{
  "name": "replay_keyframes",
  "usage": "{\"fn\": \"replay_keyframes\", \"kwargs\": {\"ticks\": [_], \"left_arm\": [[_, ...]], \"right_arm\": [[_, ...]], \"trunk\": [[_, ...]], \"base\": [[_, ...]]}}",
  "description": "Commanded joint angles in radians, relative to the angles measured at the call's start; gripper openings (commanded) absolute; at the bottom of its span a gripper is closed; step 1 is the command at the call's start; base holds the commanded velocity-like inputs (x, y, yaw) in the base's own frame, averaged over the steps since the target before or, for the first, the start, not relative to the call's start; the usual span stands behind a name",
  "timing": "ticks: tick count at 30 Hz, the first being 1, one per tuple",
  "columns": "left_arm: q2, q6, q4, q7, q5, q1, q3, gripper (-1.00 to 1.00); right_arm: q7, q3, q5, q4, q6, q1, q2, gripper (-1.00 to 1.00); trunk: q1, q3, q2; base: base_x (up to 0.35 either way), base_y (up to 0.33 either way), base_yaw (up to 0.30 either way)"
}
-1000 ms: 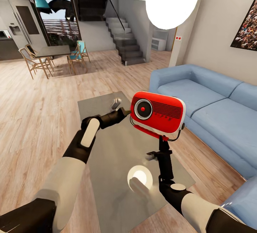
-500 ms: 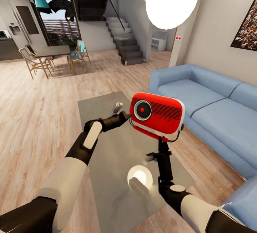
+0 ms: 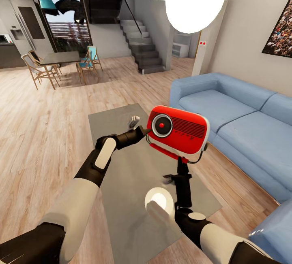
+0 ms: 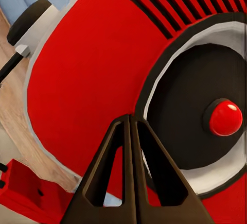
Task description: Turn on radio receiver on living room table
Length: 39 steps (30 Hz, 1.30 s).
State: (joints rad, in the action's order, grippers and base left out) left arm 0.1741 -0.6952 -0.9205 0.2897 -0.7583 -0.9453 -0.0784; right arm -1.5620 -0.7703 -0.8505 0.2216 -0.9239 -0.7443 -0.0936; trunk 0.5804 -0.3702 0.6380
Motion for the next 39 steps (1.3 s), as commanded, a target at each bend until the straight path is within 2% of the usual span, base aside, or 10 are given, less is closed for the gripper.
{"fn": "replay_keyframes", "kwargs": {"ticks": [1, 10, 17, 27, 30, 35, 39], "left_arm": [[0.000, 0.000, 0.001, 0.000, 0.004, 0.000, -0.001, -1.00], [0.000, 0.002, 0.009, 0.002, 0.004, 0.000, -0.001, -1.00], [0.000, 0.002, 0.012, 0.027, 0.004, 0.000, -0.001, -1.00], [0.000, 0.002, 0.012, 0.032, 0.003, 0.000, -0.002, -1.00], [0.000, 0.002, 0.012, 0.065, 0.002, 0.000, -0.004, -1.00], [0.000, 0.003, 0.012, 0.139, 0.002, 0.000, -0.065, -1.00], [0.000, 0.010, 0.011, 0.151, 0.001, 0.000, -0.081, -1.00]], "right_arm": [[-0.009, -0.039, -0.019, 0.002, 0.003, 0.000, -0.006, -1.00], [-0.009, -0.040, -0.019, 0.002, 0.005, 0.001, -0.039, -1.00], [-0.009, -0.040, -0.019, 0.002, 0.006, 0.001, -0.041, -1.00], [-0.009, -0.039, -0.019, 0.002, 0.008, 0.003, -0.041, -1.00], [-0.009, -0.039, -0.018, 0.002, 0.008, 0.008, -0.041, -1.00], [-0.009, -0.043, -0.019, 0.002, 0.008, 0.016, -0.041, -1.00], [-0.009, -0.080, -0.018, 0.002, 0.008, 0.017, -0.041, -1.00]], "trunk": [[0.000, 0.000, 0.000], [0.000, 0.000, 0.000], [0.000, 0.000, 0.000], [0.000, 0.000, 0.000], [0.000, 0.000, 0.000], [0.000, 0.000, 0.000], [0.000, 0.000, 0.000]], "base": [[0.000, 0.000, 0.000], [0.000, 0.000, 0.000], [0.000, 0.000, 0.000], [0.000, 0.000, 0.000], [0.000, 0.000, 0.000], [0.000, 0.000, 0.000], [0.000, 0.000, 0.000]]}}
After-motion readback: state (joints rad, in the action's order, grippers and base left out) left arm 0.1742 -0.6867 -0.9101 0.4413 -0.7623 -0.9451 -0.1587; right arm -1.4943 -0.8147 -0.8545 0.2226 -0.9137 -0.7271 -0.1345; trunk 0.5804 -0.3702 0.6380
